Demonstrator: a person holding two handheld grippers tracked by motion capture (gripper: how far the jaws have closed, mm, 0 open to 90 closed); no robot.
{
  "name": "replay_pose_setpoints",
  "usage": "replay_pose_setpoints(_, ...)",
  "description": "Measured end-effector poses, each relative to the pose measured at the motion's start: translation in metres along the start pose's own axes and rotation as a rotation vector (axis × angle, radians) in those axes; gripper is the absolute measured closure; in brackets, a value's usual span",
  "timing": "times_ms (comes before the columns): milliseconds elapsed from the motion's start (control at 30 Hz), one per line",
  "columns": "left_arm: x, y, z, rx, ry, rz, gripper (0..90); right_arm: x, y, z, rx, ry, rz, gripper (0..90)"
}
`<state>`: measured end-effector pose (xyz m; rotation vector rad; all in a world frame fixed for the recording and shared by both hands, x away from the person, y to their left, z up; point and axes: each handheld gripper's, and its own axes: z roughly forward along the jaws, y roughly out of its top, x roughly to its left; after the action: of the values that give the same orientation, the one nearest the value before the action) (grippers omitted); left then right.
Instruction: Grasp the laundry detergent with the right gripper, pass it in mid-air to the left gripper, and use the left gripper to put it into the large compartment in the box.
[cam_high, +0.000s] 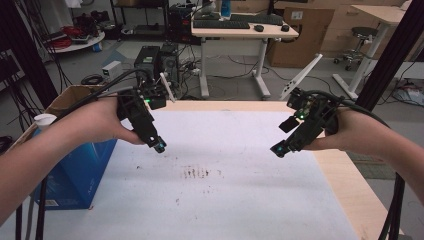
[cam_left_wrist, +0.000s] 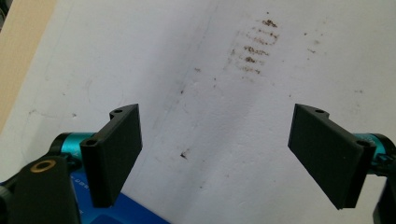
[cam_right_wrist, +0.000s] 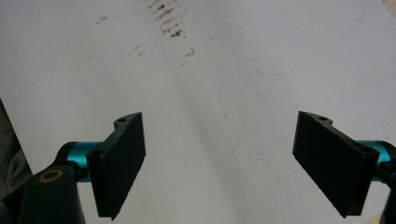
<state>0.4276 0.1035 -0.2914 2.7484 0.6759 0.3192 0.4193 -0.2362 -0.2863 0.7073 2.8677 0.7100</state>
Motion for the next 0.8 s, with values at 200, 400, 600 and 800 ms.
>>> replay_pose_setpoints(200, -0.0004, 0.0008, 0.0022, 0.0, 0.001, -0.003, 17.7, -0.001, -0.0002, 0.0011, 0.006, 0.002, -0.004, 16.5)
replay_pose_setpoints(400, 0.0002, 0.0002, 0.0035, 0.004, -0.002, -0.003, 17.7, -0.0009, 0.0003, 0.0015, 0.005, 0.003, -0.002, 16.5)
replay_pose_setpoints(600, 0.0008, -0.001, 0.0027, 0.006, -0.003, -0.003, 17.7, -0.0006, 0.0001, 0.0021, 0.012, -0.001, -0.006, 16.5)
replay_pose_setpoints(800, 0.0014, -0.0016, 0.0025, 0.007, 0.0, -0.006, 17.7, 0.0, 0.0001, 0.0016, 0.012, -0.003, -0.005, 16.5)
